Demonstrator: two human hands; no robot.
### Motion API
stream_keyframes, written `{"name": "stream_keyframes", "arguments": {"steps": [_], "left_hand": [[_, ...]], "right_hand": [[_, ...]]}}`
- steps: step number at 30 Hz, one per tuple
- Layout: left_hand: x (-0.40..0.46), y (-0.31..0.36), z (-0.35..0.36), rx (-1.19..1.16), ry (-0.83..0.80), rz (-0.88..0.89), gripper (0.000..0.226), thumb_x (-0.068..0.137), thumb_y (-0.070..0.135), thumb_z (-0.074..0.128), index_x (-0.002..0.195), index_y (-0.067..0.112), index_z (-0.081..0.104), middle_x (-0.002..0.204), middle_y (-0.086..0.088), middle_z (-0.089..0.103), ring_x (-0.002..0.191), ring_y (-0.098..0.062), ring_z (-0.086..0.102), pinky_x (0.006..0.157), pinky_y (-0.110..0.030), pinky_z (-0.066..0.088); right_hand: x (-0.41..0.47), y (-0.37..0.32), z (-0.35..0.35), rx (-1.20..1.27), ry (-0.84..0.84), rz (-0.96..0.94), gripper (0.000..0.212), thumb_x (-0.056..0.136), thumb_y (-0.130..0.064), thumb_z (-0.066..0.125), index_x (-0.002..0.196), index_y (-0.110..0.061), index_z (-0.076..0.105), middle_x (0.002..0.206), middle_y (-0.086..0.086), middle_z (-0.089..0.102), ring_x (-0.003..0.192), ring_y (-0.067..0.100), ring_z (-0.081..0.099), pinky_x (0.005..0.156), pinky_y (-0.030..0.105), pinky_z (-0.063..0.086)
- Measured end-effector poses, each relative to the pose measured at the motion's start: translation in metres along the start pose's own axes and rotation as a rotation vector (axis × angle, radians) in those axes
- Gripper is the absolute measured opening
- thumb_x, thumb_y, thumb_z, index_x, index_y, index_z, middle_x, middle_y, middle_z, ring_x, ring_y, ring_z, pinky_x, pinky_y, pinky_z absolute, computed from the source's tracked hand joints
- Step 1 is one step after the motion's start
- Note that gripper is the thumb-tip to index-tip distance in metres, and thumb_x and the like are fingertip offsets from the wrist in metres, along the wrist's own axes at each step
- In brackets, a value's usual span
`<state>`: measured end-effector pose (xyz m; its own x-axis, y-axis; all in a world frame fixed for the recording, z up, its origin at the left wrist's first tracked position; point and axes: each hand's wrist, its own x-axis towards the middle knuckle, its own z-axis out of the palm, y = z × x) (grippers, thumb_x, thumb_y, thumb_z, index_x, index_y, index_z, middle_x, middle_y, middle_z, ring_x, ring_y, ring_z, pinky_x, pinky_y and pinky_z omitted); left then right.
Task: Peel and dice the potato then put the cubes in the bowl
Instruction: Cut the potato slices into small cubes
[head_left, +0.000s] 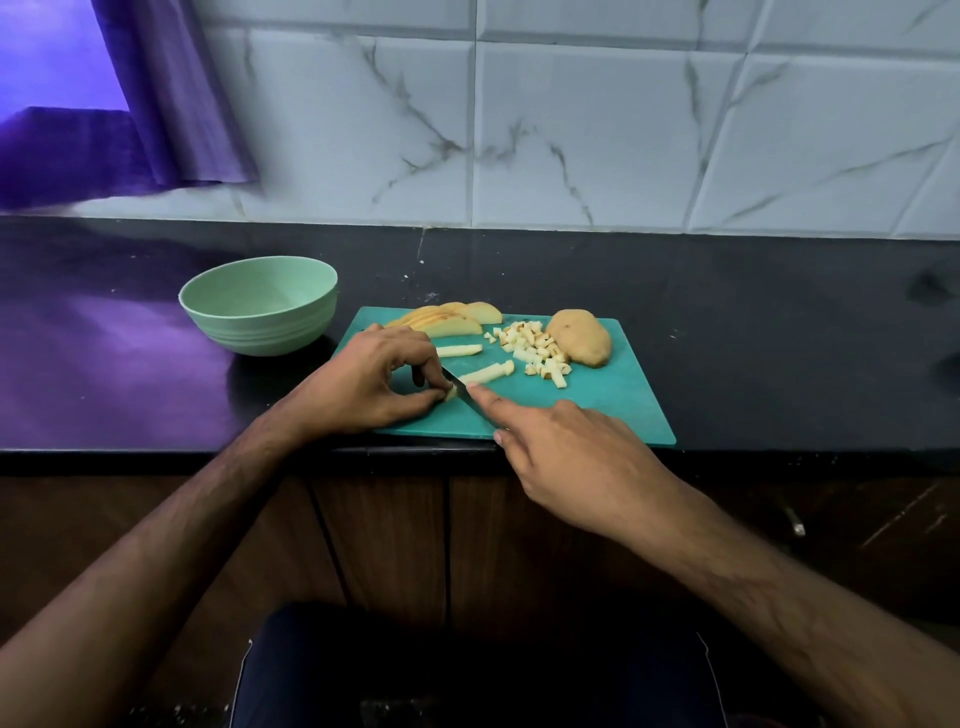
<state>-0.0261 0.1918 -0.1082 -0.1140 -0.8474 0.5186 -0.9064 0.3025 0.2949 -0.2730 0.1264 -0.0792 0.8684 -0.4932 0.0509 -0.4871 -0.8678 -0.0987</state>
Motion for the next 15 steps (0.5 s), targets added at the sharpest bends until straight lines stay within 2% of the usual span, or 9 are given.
{"name": "stream_keyframes", "arguments": {"steps": [3,7,11,13,15], "left_hand": [[0.001,0.003,-0.002,-0.010,0.007,-0.001,0.009,0.086,0.027,0.076,0.083,0.019,0.073,0.082,0.011,0.069,0.079,-0.009,0.065,0.079,-0.042,0.052],[0.002,0.007,-0.004,-0.006,-0.001,-0.008,0.007,0.085,0.019,0.079,0.083,0.019,0.072,0.082,0.014,0.069,0.077,-0.008,0.063,0.076,-0.029,0.049],[0.002,0.010,-0.005,-0.020,0.004,-0.036,0.019,0.082,0.007,0.083,0.080,0.017,0.067,0.077,0.014,0.066,0.072,-0.009,0.061,0.070,-0.018,0.044],[0.002,0.011,-0.005,-0.019,0.008,-0.033,0.021,0.082,0.008,0.083,0.079,0.016,0.064,0.075,0.013,0.065,0.071,-0.008,0.060,0.069,-0.017,0.043],[0.001,0.011,-0.005,-0.034,0.007,-0.041,0.021,0.083,0.011,0.083,0.078,0.017,0.064,0.075,0.011,0.065,0.071,-0.010,0.060,0.069,-0.023,0.044]], "right_hand": [[0.002,0.000,0.001,0.001,-0.004,0.002,0.053,0.110,-0.040,0.027,0.160,-0.046,0.009,0.075,-0.008,0.043,0.065,0.005,0.040,0.060,0.031,0.033],[-0.003,0.004,-0.005,0.023,0.029,0.006,0.053,0.110,-0.041,0.026,0.159,-0.049,0.006,0.074,-0.006,0.046,0.064,0.006,0.044,0.055,0.028,0.030],[-0.013,0.002,-0.006,0.025,0.036,-0.001,0.054,0.110,-0.041,0.026,0.159,-0.049,0.004,0.074,-0.007,0.047,0.065,0.006,0.045,0.058,0.029,0.035],[-0.014,0.000,-0.005,0.039,0.021,-0.008,0.054,0.110,-0.040,0.027,0.159,-0.047,0.006,0.073,-0.008,0.047,0.063,0.007,0.045,0.056,0.027,0.035],[-0.010,-0.001,-0.003,0.048,0.020,-0.010,0.054,0.110,-0.039,0.028,0.160,-0.046,0.008,0.071,-0.008,0.045,0.061,0.006,0.042,0.054,0.026,0.032]]}}
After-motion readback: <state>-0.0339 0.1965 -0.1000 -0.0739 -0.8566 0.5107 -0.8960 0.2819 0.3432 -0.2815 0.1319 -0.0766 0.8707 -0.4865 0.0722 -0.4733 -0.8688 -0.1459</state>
